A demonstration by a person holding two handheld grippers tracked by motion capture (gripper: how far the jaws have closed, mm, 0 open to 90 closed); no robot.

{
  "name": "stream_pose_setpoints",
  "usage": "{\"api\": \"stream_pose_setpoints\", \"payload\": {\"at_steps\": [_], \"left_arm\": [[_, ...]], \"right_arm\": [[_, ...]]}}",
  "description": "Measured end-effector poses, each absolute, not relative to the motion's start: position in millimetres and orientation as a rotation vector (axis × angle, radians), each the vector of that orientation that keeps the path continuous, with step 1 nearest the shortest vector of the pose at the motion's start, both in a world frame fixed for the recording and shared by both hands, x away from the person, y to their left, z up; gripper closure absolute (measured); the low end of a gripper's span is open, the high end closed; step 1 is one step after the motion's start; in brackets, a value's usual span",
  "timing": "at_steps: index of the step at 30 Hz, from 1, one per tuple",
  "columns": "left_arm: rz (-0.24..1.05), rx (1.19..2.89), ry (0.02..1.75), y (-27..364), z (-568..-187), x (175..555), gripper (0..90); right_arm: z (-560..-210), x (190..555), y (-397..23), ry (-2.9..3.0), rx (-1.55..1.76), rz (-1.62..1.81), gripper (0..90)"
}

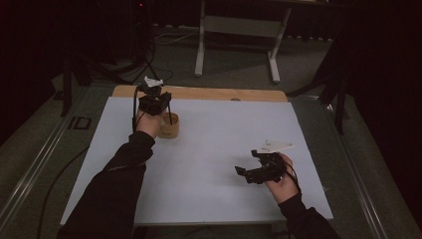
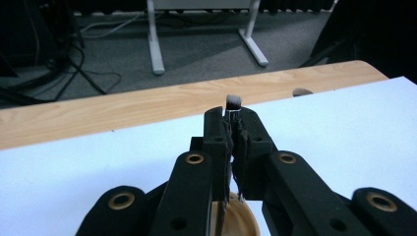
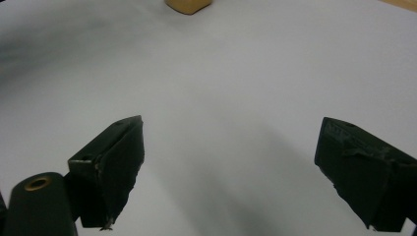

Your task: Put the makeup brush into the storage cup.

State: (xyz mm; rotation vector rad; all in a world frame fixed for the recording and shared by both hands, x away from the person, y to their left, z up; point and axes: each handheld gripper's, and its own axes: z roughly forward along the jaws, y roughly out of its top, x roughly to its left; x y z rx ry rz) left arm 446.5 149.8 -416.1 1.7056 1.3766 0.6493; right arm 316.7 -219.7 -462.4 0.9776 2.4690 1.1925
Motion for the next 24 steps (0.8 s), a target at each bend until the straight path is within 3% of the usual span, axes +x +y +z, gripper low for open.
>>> {"api": "stream_pose_setpoints", "payload": {"at_steps": [24], "left_arm": [[0.592, 1.782, 1.396, 143.0, -438.4, 447.5, 84.5]], "right_arm": [[-461.9, 316.7, -220.8, 2.463, 0.976, 1.194, 11.4]]}}
